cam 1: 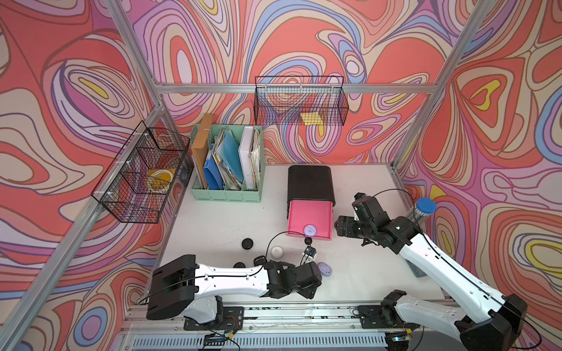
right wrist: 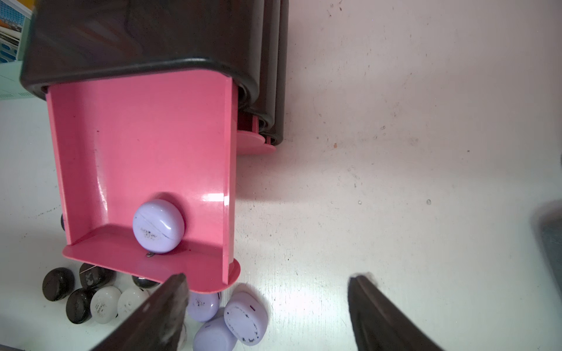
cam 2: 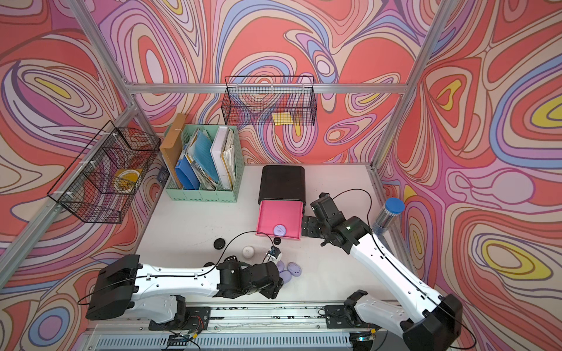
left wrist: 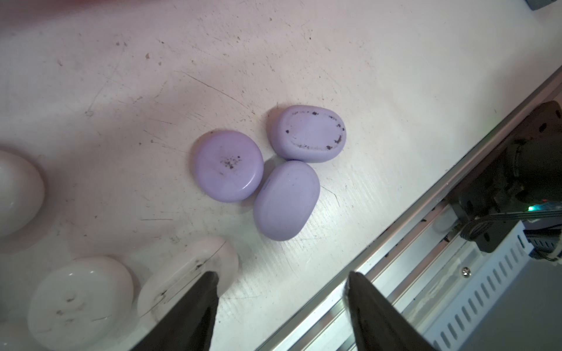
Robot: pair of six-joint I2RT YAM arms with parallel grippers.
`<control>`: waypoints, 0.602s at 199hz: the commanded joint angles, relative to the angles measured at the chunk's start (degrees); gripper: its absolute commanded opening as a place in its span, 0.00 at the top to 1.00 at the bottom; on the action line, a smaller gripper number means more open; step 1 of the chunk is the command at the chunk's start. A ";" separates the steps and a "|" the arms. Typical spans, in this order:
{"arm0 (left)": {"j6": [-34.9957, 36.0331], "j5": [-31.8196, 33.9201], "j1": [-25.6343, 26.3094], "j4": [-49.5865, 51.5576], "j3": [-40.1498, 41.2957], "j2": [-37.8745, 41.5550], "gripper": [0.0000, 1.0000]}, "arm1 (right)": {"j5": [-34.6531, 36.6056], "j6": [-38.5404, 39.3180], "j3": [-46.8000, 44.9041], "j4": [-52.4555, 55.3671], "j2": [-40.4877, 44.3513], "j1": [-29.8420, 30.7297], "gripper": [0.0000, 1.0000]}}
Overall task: Put the bluetooth earphones in the drawer according to color
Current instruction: Pick up the Bluetooth earphone from the center of the board.
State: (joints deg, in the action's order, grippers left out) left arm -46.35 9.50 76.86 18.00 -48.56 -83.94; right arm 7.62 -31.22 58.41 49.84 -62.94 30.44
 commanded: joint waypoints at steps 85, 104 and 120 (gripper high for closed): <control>6.07 -0.76 -1.01 3.55 -7.83 -14.41 0.29 | -0.77 -0.37 -3.17 -1.23 2.42 -1.08 0.16; 6.50 -1.94 -1.67 2.56 -8.02 -16.08 0.28 | -0.90 -0.33 -3.42 -1.31 2.53 -1.16 0.16; 6.92 -2.85 -2.13 1.75 -8.22 -17.24 0.28 | -1.07 -0.24 -3.47 -1.40 2.62 -1.15 0.16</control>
State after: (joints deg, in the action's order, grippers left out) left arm -41.06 8.14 75.57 19.90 -55.48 -99.24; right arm 6.83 -31.20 55.81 49.28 -61.45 29.58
